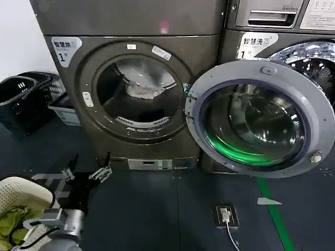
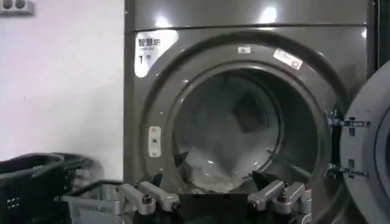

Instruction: Grasp the clothes from the dryer.

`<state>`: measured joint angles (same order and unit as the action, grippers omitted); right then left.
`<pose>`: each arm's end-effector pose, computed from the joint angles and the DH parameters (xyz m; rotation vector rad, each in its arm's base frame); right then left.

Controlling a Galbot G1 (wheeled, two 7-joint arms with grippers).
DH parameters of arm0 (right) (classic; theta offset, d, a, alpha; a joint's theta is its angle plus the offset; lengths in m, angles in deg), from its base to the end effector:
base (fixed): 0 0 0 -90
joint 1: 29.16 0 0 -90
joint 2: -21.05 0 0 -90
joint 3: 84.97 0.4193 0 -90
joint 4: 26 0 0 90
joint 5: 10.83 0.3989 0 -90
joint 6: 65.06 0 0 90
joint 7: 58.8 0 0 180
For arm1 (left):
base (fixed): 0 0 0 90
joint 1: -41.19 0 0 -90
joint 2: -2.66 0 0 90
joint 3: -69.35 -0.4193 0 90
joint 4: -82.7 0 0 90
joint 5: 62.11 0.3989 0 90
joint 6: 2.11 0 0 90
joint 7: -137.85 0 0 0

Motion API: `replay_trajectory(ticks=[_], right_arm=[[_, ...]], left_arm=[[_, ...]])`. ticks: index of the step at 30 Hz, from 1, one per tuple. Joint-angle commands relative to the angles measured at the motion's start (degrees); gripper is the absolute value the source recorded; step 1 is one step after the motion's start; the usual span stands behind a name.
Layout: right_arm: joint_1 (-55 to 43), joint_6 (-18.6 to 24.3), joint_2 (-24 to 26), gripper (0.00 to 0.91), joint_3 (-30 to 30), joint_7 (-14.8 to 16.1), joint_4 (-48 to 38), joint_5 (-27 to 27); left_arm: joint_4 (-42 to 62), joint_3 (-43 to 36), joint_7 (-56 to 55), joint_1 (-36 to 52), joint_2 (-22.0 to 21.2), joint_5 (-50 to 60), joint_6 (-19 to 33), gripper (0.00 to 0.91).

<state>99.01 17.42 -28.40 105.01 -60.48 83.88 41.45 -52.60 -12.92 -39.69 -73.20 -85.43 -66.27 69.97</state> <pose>-0.0359 -0.4651 0.0596 1.0966 2.1710 -0.4607 0.1977 0.0422 -0.2372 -0.0612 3.0843 0.0334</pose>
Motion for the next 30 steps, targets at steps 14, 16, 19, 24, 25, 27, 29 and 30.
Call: replay_trajectory(ticks=[14, 16, 19, 24, 25, 27, 29, 30], right_arm=[[-0.34, 0.57, -0.27, 0.907, -0.35, 0.17, -0.24, -0.07], [-0.35, 0.59, -0.31, 0.907, -0.35, 0.17, -0.25, -0.07], [-0.33, 0.63, -0.42, 0.907, -0.32, 0.25, -0.25, -0.06], [-0.29, 0.66, -0.44, 0.907, -0.27, 0.29, -0.21, -0.03], [-0.32, 0.67, -0.44, 0.907, -0.32, 0.30, -0.16, -0.01], [-0.32, 0.67, -0.49, 0.907, -0.43, 0.30, -0.03, -0.01], [-0.31, 0.70, -0.59, 0.907, -0.52, 0.31, 0.08, -0.01], [-0.28, 0.70, -0.64, 0.907, -0.54, 0.27, 0.13, 0.00]], left_arm=[[-0.18, 0.04, 0.45, -0.33, -0.07, 0.11, 0.03, 0.907], [-0.32, 0.07, 0.76, -0.47, -0.06, 0.06, 0.00, 0.907], [-0.38, 0.06, 0.80, -0.49, -0.04, 0.07, 0.02, 0.907], [-0.69, 0.11, 0.75, -0.63, 0.14, 0.06, 0.12, 0.907], [-0.73, 0.10, 0.78, -0.70, 0.15, 0.07, 0.15, 0.907], [-0.77, 0.11, 0.77, -0.76, 0.13, 0.09, 0.19, 0.907], [-0.80, 0.08, 0.78, -0.83, 0.13, 0.11, 0.26, 0.907], [-0.80, 0.06, 0.79, -0.86, 0.16, 0.09, 0.30, 0.907]])
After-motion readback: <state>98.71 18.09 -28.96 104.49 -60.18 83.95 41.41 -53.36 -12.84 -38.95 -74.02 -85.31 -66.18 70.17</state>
